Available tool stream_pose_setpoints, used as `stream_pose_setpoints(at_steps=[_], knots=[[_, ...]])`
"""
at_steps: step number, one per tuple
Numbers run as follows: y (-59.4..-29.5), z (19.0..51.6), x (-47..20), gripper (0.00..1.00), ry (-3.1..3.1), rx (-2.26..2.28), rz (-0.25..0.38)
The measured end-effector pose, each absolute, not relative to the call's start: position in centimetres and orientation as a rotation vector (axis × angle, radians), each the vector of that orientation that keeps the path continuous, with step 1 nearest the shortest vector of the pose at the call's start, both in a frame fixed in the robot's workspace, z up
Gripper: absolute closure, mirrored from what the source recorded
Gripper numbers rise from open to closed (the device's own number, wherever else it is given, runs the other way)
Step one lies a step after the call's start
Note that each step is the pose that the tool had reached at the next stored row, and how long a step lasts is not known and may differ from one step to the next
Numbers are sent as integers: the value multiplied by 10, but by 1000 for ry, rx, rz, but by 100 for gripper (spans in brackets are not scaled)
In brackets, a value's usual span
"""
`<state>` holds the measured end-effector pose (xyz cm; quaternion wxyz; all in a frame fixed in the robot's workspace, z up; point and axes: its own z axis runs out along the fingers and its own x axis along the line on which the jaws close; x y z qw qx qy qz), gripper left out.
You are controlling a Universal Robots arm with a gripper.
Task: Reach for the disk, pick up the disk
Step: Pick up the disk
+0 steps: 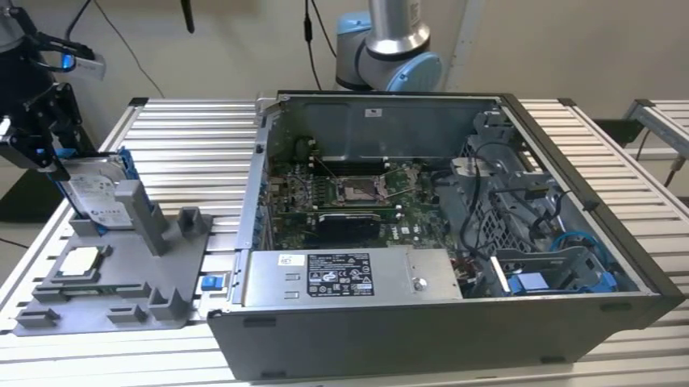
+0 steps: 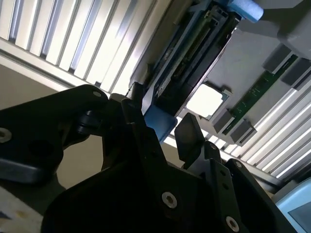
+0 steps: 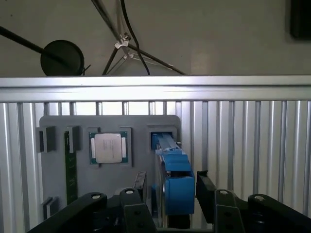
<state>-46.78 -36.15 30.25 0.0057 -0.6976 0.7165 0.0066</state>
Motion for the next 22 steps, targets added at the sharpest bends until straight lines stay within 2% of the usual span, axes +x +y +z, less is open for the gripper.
stream_pose_setpoints(at_steps=[22], knots=[[-361,276,-468,0,2238,-2179,24]])
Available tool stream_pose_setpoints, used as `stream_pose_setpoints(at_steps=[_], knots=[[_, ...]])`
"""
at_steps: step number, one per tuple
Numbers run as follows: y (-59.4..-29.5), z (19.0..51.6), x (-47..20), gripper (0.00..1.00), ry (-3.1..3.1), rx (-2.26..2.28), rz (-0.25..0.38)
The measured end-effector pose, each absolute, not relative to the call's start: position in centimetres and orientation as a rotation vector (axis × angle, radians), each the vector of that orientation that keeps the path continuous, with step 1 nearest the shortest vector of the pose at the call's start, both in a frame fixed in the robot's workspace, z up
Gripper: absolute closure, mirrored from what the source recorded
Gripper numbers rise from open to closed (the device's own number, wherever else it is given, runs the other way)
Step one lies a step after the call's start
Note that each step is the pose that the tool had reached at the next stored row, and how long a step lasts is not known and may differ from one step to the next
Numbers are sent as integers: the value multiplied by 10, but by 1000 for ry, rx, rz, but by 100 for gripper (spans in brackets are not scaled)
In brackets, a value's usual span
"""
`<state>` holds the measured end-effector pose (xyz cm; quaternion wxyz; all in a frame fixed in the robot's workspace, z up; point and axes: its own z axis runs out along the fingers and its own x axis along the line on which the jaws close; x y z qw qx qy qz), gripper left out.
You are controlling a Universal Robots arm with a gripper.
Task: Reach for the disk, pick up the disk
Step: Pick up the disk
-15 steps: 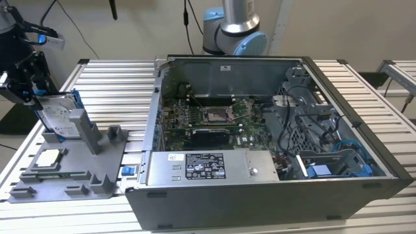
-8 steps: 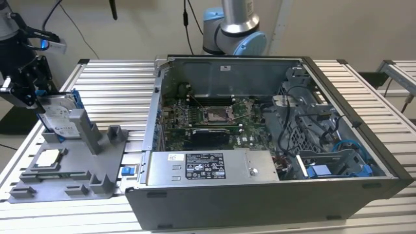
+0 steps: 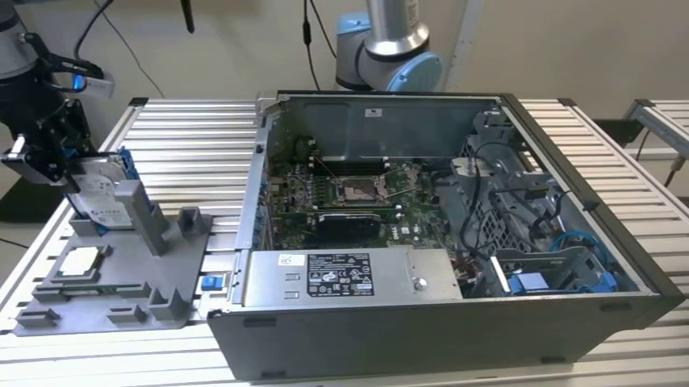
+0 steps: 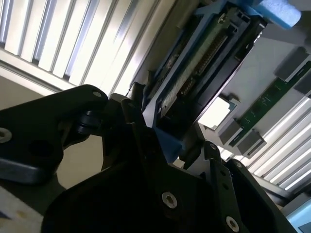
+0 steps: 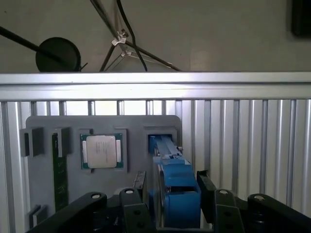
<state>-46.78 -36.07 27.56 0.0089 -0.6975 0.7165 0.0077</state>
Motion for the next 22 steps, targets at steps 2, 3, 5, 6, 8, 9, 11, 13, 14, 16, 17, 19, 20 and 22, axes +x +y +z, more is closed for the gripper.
stream_pose_setpoints(at_steps=[2,3,5,6,8,9,11,13,14,16,17,19,20,22], knots=[[-361,274,-468,0,2238,-2179,25],[-361,274,-468,0,2238,-2179,25],[-360,273,-468,0,2238,-2178,25],[-361,273,-468,0,2238,-2179,25],[-361,273,-468,0,2238,-2179,25],[-361,273,-468,0,2238,-2179,25],[-361,273,-468,100,2238,-2179,25],[-361,273,-468,100,2238,-2179,25],[-361,273,-468,100,2238,-2179,25],[-361,273,-468,100,2238,-2179,25],[-361,273,-468,100,2238,-2179,25],[-361,273,-468,100,2238,-2179,25],[-361,273,-468,100,2238,-2179,25],[-361,273,-468,100,2238,-2179,25]])
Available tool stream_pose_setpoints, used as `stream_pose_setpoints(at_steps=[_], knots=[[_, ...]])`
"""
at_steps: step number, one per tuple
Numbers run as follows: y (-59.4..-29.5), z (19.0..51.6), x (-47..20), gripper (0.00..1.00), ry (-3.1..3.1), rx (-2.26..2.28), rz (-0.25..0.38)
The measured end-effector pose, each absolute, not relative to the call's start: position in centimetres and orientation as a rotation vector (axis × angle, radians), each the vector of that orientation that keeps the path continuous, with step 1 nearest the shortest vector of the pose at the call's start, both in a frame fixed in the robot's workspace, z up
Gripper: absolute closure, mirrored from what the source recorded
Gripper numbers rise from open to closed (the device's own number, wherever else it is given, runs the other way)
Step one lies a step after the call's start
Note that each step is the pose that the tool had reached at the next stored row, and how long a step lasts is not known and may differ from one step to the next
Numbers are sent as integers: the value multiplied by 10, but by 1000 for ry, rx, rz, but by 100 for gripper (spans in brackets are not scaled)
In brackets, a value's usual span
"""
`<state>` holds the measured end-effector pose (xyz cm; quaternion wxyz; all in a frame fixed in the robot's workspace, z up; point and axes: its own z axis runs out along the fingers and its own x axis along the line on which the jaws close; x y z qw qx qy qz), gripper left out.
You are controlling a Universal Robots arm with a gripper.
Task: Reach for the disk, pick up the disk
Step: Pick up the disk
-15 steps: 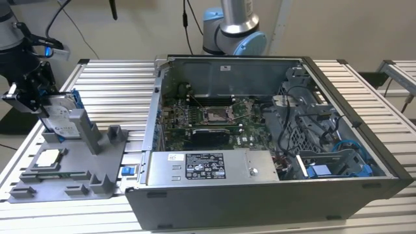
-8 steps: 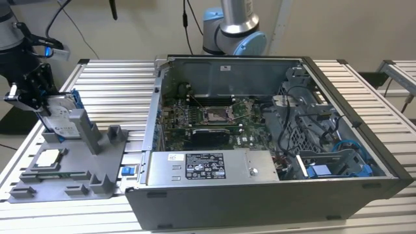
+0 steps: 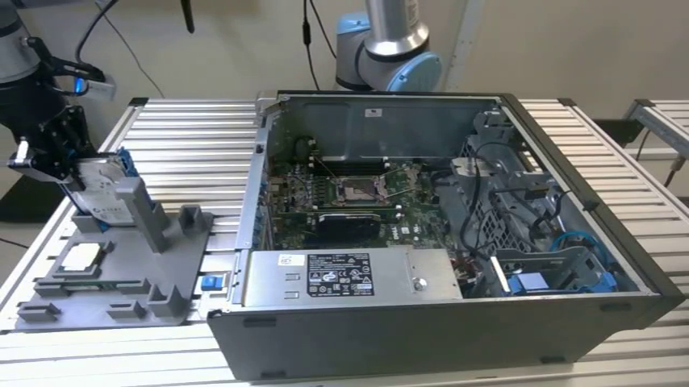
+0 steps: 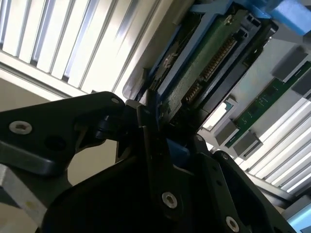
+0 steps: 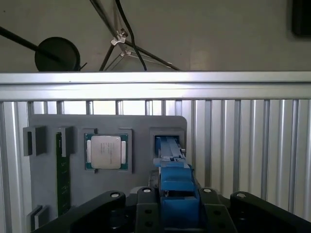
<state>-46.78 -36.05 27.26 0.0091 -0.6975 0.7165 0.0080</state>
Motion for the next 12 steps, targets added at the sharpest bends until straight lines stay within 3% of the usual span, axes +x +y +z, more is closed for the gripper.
stream_pose_setpoints(at_steps=[12], knots=[[-361,272,-468,100,2238,-2179,24]])
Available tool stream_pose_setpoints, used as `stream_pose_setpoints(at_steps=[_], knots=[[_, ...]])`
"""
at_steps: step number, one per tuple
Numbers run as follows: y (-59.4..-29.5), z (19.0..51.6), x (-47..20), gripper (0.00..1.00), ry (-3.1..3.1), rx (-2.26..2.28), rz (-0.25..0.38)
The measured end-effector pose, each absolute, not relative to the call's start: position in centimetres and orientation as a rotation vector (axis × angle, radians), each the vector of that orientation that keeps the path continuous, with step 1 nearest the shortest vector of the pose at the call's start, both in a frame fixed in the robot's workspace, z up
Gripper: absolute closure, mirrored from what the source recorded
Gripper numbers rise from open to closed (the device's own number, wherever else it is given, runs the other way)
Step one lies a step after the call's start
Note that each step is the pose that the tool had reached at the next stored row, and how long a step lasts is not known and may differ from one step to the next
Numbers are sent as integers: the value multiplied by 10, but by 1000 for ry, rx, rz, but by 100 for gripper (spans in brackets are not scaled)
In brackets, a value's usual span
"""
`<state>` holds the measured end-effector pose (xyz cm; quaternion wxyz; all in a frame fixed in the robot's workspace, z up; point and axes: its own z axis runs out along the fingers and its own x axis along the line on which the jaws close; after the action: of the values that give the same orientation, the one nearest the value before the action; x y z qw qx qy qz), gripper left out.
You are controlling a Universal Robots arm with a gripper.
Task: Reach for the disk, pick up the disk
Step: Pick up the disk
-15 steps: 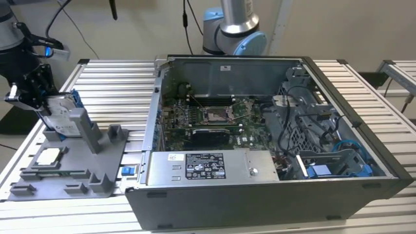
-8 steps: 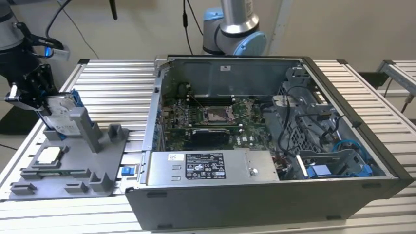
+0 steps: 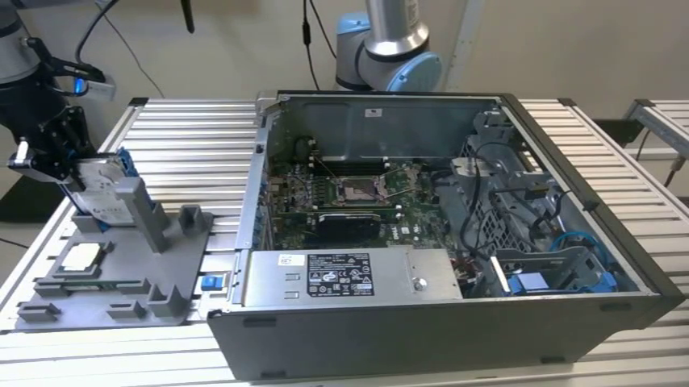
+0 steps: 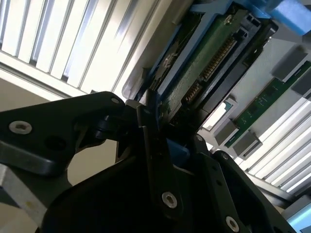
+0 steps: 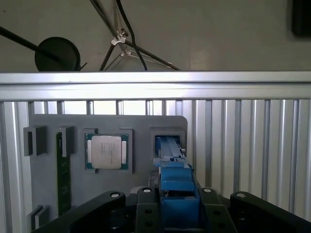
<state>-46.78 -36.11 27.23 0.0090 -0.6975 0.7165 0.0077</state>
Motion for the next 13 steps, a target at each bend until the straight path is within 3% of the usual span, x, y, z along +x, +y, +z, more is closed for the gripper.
stream_pose_setpoints(at_steps=[13], knots=[[-361,272,-468,100,2239,-2179,24]])
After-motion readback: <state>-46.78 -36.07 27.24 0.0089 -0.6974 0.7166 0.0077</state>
